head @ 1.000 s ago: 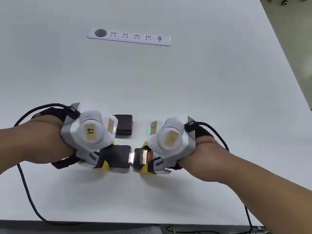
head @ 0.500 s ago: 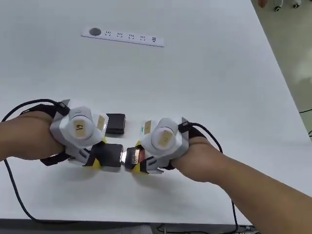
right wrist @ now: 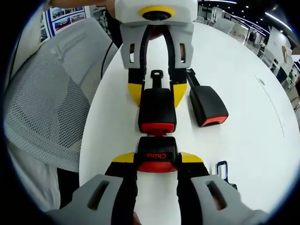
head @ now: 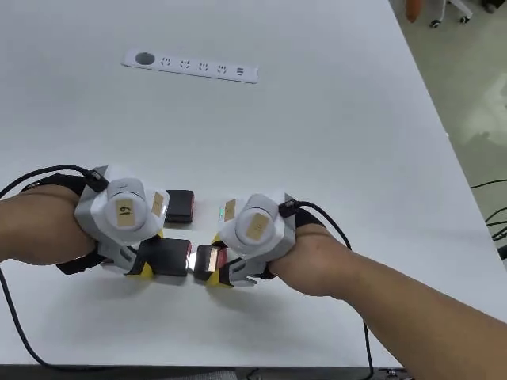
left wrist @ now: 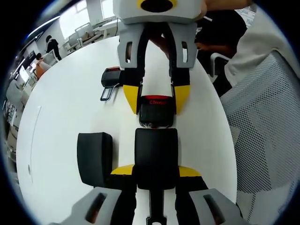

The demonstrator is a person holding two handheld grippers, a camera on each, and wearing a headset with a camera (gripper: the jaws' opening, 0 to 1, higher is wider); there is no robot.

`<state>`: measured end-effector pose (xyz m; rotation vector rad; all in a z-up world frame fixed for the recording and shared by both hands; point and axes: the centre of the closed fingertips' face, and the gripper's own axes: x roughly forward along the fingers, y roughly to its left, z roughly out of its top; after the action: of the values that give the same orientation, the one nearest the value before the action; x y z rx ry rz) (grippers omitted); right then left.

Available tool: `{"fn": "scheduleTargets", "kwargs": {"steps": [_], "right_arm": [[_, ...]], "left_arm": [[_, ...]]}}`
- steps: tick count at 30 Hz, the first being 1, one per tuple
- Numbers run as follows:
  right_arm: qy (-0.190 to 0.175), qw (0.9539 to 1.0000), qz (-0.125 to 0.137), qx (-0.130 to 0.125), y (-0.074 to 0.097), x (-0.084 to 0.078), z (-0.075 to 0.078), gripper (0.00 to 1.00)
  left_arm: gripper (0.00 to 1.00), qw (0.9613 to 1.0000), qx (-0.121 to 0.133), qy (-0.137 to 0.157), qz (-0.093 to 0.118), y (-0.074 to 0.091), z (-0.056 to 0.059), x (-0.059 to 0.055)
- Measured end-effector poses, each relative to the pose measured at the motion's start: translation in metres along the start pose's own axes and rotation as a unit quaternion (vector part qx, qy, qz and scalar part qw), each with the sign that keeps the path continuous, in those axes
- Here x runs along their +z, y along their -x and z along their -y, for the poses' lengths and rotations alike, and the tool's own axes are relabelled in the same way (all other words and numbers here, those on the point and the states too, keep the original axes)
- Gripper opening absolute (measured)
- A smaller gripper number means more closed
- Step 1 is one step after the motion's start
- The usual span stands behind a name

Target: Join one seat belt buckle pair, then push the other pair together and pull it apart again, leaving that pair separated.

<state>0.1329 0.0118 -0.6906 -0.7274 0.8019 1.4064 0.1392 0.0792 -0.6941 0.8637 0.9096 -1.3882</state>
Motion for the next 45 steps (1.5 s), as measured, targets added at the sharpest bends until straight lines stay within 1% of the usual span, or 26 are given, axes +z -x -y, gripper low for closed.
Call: {"fn": "scheduleTargets", "kwargs": {"steps": [8,12,13,17,21,23,26,28,30,31,32,33,34,35,37,39,41,44,45], "right_arm": [[-0.003,1.0,-0.002,0.0,0.0,0.0,0.001,0.3],[-0.005,1.0,0.006,-0.002,0.0,0.001,0.001,0.31],[-0.005,1.0,0.006,-0.002,0.0,0.001,0.001,0.31],[-0.007,1.0,0.004,-0.001,0.0,0.001,0.001,0.32],[-0.008,1.0,0.005,-0.001,-0.001,0.001,0.002,0.32],[-0.007,1.0,0.005,-0.001,-0.002,0.0,0.002,0.33],[-0.005,1.0,0.005,-0.003,-0.002,0.0,0.002,0.33],[0.003,1.0,-0.004,-0.007,-0.001,-0.004,0.002,0.35],[0.0,0.9999,-0.006,-0.009,-0.001,-0.005,0.004,0.38],[-0.005,0.9999,-0.005,-0.009,0.0,-0.005,0.003,0.38],[-0.005,0.9999,-0.004,-0.01,0.002,-0.005,0.004,0.39],[-0.004,0.9999,-0.001,-0.013,0.005,-0.004,0.005,0.39],[-0.008,0.9999,0.003,-0.014,0.007,-0.003,0.006,0.39],[-0.012,0.9998,0.007,-0.016,0.007,-0.004,0.008,0.39],[-0.014,0.9997,0.012,-0.017,0.012,-0.001,0.007,0.39],[-0.017,0.9996,0.016,-0.017,0.016,-0.001,0.009,0.39],[-0.013,0.9995,0.019,-0.02,0.024,0.001,0.009,0.38],[-0.013,0.9992,0.025,-0.03,0.032,-0.001,0.02,0.38],[-0.017,0.999,0.026,-0.034,0.036,-0.001,0.023,0.38]], "left_arm": [[0.31,1.0,0.0,0.002,-0.002,0.0,-0.001,0.0],[0.32,1.0,0.002,0.007,-0.003,0.0,-0.001,0.001],[0.32,0.9999,0.004,0.011,-0.005,0.0,-0.001,0.001],[0.33,0.9999,0.005,0.012,-0.01,0.0,-0.002,0.001],[0.34,0.9998,0.007,0.016,-0.003,0.0,-0.002,0.001],[0.34,0.9995,0.009,0.029,0.006,0.0,-0.002,0.001],[0.35,0.9994,0.015,0.031,0.007,0.0,-0.001,0.003],[0.37,0.9993,0.016,0.035,-0.001,0.0,-0.001,0.002],[0.44,0.9991,0.017,0.038,-0.003,0.0,0.0,0.002],[0.46,0.999,0.027,0.036,0.006,0.002,-0.004,0.004],[0.47,0.9986,0.032,0.041,0.007,0.004,-0.005,0.005],[0.47,0.998,0.035,0.052,0.011,0.007,-0.007,0.005],[0.48,0.9978,0.036,0.054,0.014,0.009,-0.008,0.006],[0.48,0.9974,0.037,0.059,0.019,0.014,-0.009,0.008],[0.49,0.9969,0.04,0.063,0.026,0.021,-0.01,0.013],[0.49,0.9958,0.046,0.066,0.043,0.029,-0.015,0.019],[0.49,0.995,0.052,0.066,0.053,0.036,-0.019,0.024],[0.49,0.9943,0.062,0.064,0.058,0.043,-0.028,0.029],[0.49,0.9941,0.065,0.064,0.059,0.043,-0.032,0.029]]}}
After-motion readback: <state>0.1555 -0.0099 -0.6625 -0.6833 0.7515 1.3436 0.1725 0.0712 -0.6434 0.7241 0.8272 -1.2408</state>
